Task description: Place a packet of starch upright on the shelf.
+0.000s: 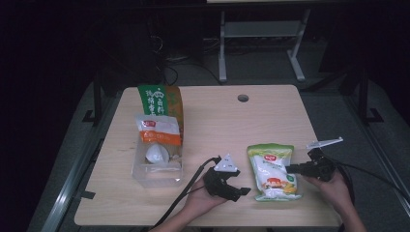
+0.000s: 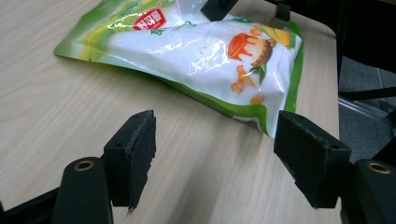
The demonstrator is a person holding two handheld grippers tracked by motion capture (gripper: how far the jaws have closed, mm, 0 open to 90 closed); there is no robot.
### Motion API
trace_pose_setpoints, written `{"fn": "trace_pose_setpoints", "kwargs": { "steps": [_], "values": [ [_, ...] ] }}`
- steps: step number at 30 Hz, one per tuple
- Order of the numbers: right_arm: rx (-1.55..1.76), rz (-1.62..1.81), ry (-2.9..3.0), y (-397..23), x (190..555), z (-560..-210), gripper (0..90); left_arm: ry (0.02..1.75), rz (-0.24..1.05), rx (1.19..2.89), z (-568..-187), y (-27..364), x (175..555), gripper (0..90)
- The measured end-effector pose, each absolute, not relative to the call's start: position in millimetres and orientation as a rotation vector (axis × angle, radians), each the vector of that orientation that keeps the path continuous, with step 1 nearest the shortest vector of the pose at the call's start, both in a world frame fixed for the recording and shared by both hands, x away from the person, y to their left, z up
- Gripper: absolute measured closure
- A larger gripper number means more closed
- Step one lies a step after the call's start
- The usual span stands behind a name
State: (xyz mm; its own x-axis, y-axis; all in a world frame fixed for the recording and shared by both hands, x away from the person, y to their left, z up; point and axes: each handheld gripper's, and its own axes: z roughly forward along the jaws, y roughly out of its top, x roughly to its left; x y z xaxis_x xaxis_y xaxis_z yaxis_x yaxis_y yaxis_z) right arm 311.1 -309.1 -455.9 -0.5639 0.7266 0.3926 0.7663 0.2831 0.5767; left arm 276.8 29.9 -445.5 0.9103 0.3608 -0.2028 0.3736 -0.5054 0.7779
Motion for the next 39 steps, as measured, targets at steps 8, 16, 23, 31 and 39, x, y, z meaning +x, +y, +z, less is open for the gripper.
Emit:
{"fn": "trace_pose_setpoints", "kwargs": {
  "steps": [8,16,23,31,39],
  "values": [
    [-1.396,-1.275,-2.504,-309.0,300.5,-435.6,87.4,0.545,-0.074,2.136,-451.9,15.1,285.8,29.9],
    [-1.275,-1.403,-2.552,-306.1,288.7,-414.4,87.7,0.612,-0.209,2.099,-461.6,0.6,300.5,35.0],
    [-1.186,-1.468,-2.573,-298.3,285.0,-404.8,88.0,0.641,-0.365,1.998,-459.7,-0.4,311.7,57.9],
    [-1.124,-1.563,-2.592,-282.4,285.6,-389.0,88.2,0.637,-0.186,1.993,-438.0,13.4,316.6,82.8],
    [-1.08,-1.609,-2.561,-267.9,297.2,-401.2,87.3,0.59,0.086,2.07,-420.2,31.2,313.5,84.8]
  ]
}}
